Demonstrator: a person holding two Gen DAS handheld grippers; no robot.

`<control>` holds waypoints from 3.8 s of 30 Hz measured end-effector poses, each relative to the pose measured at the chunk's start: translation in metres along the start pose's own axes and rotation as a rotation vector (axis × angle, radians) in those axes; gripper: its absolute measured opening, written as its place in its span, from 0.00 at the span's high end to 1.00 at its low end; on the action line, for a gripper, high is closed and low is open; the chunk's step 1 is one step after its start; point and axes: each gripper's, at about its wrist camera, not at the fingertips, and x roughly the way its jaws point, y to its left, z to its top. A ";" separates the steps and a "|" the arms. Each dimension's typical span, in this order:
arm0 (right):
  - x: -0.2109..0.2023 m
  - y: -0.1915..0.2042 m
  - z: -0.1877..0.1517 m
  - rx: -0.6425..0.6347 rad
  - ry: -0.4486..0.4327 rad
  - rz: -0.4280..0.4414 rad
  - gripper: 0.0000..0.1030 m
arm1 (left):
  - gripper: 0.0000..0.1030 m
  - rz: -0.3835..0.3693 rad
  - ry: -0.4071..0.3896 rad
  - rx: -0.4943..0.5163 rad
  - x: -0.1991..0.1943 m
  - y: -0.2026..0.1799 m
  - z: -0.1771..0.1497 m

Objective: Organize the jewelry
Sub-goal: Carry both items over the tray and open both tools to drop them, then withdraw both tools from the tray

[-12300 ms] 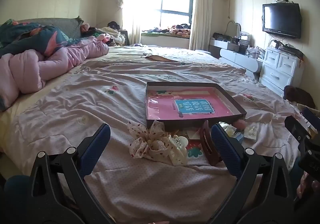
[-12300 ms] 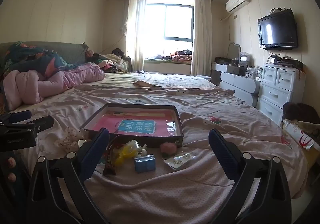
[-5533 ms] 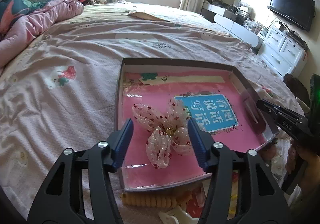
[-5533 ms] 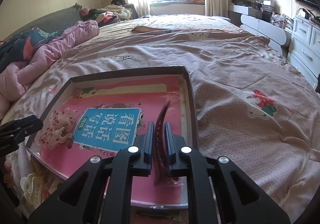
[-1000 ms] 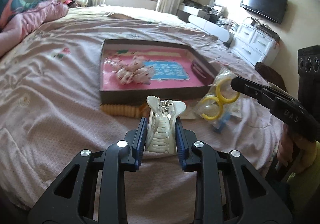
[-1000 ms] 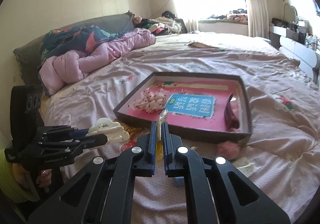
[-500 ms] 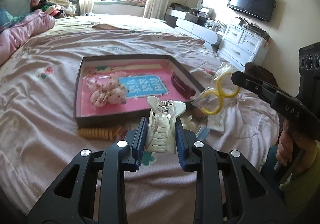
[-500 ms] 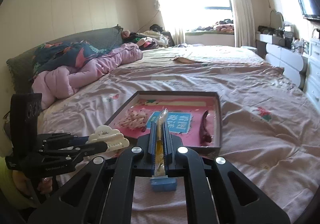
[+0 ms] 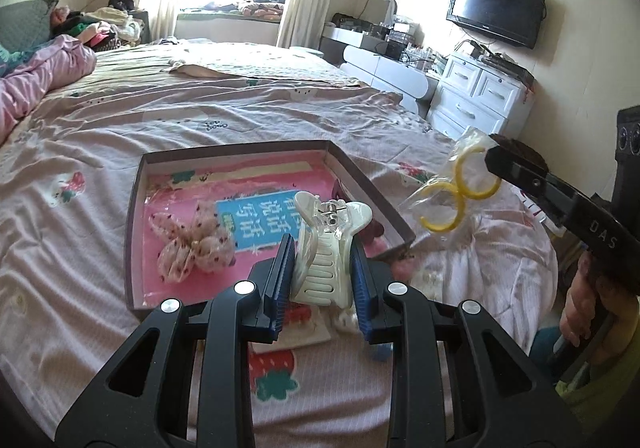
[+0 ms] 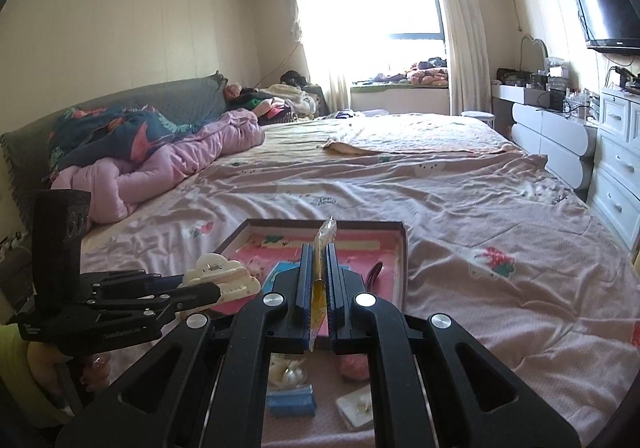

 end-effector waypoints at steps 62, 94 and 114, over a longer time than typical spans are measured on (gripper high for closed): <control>0.163 -0.064 -0.021 0.186 0.273 -0.092 0.89 | 0.60 0.071 0.164 -0.037 0.084 0.053 -0.001; 0.037 -0.014 0.011 0.056 -0.044 -0.153 0.09 | 0.26 0.111 -0.030 -0.045 -0.018 0.042 0.016; -0.026 0.019 0.009 -0.016 -0.115 -0.100 0.06 | 0.11 0.182 -0.117 -0.048 -0.070 0.034 -0.012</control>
